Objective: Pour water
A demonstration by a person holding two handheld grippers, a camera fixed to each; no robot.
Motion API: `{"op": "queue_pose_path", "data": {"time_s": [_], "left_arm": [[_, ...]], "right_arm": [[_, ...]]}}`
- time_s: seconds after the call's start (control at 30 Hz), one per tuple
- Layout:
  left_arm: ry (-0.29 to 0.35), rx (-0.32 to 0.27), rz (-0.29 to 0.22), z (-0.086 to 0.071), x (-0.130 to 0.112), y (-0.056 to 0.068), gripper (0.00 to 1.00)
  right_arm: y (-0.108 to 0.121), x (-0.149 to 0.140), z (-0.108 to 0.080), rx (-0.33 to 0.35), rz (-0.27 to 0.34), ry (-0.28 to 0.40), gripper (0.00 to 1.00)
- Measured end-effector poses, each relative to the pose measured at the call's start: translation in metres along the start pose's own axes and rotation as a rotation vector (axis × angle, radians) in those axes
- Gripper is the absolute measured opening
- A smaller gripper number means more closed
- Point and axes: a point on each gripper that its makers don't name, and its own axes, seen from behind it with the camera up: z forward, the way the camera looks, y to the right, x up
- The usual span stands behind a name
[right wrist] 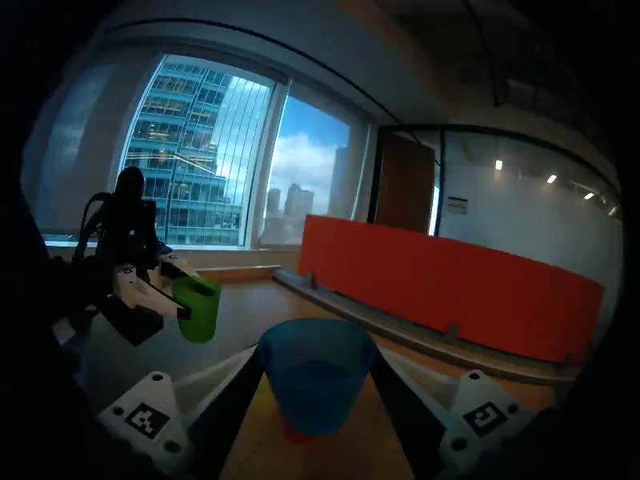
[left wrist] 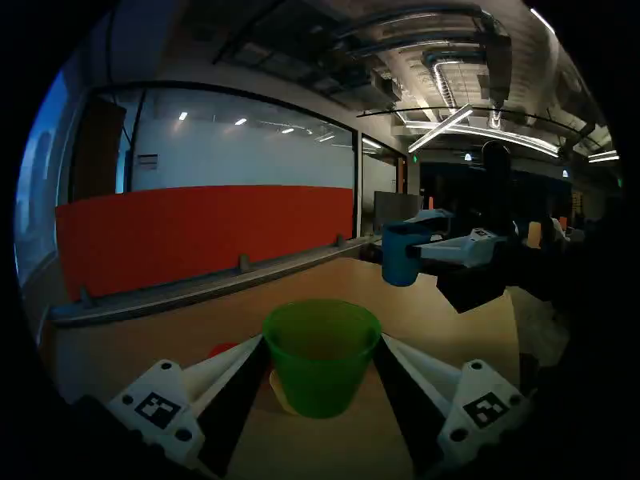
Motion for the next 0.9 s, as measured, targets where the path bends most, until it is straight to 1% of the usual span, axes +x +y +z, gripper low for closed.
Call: {"op": "queue_pose_path", "data": {"time_s": [0.27,0.4,0.9], "left_arm": [[0.005,-0.02,-0.006,0.001,-0.004,0.01,0.87],[0.013,-0.033,-0.008,0.002,-0.003,0.017,0.87],[0.025,-0.072,-0.005,0.009,0.0,0.035,0.87]], "right_arm": [[-0.001,0.015,0.001,0.012,-0.059,0.008,0.92],[0.0,0.024,0.002,0.014,-0.095,0.014,0.92],[0.001,0.066,0.013,0.022,-0.26,0.031,0.92]]}}
